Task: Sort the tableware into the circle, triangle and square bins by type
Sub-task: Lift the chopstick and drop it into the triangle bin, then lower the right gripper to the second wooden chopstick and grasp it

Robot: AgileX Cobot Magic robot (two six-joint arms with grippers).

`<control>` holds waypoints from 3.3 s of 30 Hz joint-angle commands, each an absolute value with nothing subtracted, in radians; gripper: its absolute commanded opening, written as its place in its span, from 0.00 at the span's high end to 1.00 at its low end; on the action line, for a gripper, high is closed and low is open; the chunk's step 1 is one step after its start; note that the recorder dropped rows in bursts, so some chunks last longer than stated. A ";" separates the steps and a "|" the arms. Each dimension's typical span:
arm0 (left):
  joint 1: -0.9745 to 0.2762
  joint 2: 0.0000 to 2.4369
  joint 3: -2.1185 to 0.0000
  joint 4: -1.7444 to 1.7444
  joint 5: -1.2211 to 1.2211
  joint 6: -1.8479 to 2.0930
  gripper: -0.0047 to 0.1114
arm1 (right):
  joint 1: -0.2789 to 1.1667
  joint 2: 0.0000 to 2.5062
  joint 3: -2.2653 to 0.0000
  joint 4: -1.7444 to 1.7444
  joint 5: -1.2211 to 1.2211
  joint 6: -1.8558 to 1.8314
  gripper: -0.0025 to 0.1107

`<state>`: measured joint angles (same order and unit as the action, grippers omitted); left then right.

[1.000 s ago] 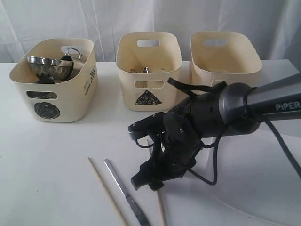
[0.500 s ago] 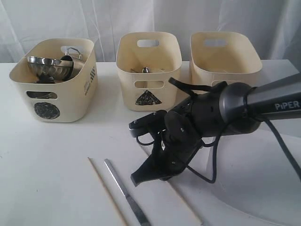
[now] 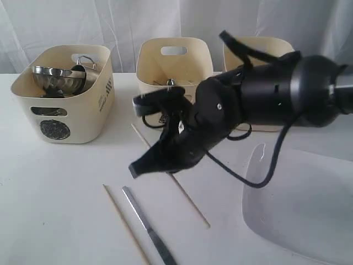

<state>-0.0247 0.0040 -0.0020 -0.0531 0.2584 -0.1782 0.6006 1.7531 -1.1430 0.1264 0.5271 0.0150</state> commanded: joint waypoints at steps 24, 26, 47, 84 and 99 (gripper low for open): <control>-0.022 0.000 0.000 -0.052 0.256 -0.180 0.96 | 0.362 1.841 -1.205 0.233 -0.808 0.000 0.98; -0.022 0.000 0.000 -0.052 0.256 -0.180 0.96 | 0.358 1.892 -1.249 0.231 -0.808 0.000 0.98; -0.022 0.000 0.000 -0.052 0.256 -0.180 0.96 | 0.349 1.764 -1.395 0.231 0.240 0.000 0.71; -0.022 0.000 0.000 -0.052 0.256 -0.180 0.96 | 0.848 2.016 -1.360 0.053 0.746 -0.155 0.65; -0.022 0.000 0.000 -0.052 0.256 -0.180 0.96 | 0.846 2.045 -1.360 0.048 0.682 -0.046 0.65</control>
<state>-0.0247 0.0040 -0.0020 -0.0531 0.2565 -0.1782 0.8473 2.0266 -1.3639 0.0626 0.6964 -0.0540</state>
